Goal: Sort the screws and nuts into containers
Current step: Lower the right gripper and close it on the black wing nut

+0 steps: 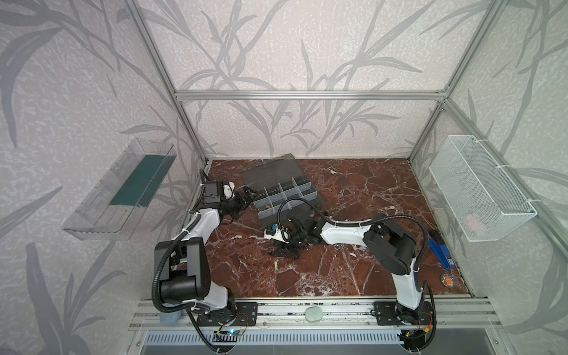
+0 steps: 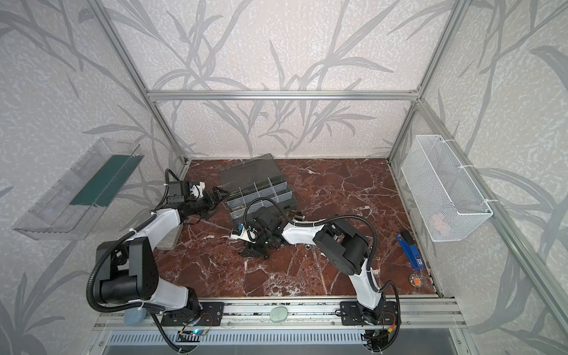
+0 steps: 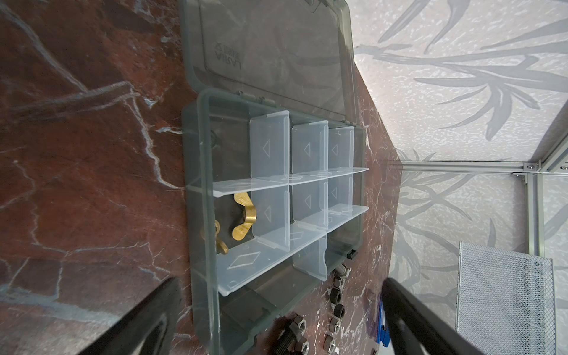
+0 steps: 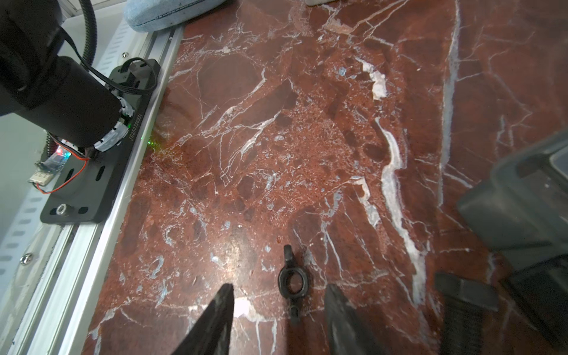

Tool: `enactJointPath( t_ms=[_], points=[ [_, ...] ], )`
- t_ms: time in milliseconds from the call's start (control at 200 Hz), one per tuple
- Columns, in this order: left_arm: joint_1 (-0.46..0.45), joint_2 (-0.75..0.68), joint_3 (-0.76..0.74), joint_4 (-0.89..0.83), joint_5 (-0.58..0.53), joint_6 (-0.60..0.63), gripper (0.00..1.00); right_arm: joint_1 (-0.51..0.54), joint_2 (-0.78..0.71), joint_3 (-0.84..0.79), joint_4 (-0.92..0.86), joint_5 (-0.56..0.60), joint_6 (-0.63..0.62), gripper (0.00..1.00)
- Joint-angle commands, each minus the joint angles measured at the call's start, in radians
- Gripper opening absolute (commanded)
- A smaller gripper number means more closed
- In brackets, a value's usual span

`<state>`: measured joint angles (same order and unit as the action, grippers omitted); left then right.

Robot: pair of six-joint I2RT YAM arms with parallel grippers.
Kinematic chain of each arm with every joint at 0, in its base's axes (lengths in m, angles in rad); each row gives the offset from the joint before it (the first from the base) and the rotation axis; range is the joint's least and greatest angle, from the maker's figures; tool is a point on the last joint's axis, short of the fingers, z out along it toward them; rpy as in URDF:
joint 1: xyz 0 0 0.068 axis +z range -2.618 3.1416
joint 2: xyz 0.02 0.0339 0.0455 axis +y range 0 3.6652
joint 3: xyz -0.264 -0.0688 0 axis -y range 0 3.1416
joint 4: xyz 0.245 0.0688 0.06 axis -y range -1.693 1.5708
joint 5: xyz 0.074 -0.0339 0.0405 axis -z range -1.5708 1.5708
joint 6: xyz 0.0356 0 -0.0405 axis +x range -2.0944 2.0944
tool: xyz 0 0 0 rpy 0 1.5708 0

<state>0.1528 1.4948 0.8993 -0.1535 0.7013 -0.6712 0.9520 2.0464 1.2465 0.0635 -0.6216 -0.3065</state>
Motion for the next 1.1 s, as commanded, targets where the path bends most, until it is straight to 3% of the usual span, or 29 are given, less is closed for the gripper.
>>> enactJointPath(
  t_ms=[0, 1095],
  points=[
    [0.006, 0.002, -0.009, -0.01, 0.007, 0.015, 0.99, 0.004, 0.03, 0.013, 0.011, -0.027, 0.004, 0.49],
    [0.006, -0.002, -0.017, -0.003, 0.003, 0.006, 1.0, 0.003, 0.077, -0.005, 0.038, 0.022, -0.009, 0.41]
  ],
)
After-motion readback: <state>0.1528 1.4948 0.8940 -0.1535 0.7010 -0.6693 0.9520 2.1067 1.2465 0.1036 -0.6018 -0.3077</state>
